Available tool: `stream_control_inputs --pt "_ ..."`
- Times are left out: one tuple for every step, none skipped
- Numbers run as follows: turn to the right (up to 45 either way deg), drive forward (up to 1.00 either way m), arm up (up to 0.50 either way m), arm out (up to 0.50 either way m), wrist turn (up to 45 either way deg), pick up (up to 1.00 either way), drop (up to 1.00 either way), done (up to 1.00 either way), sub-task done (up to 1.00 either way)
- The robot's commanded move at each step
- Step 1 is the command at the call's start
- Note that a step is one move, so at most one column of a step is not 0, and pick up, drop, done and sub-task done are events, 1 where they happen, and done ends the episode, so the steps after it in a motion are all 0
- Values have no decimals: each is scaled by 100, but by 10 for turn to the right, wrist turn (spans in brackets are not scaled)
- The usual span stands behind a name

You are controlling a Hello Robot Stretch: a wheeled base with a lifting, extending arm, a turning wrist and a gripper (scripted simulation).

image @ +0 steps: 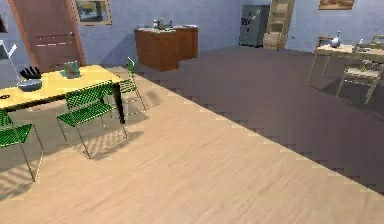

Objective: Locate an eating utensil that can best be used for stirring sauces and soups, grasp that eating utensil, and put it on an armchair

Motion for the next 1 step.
stream_control_inputs --pt "0 100 0 0 0 0 0 0 0"
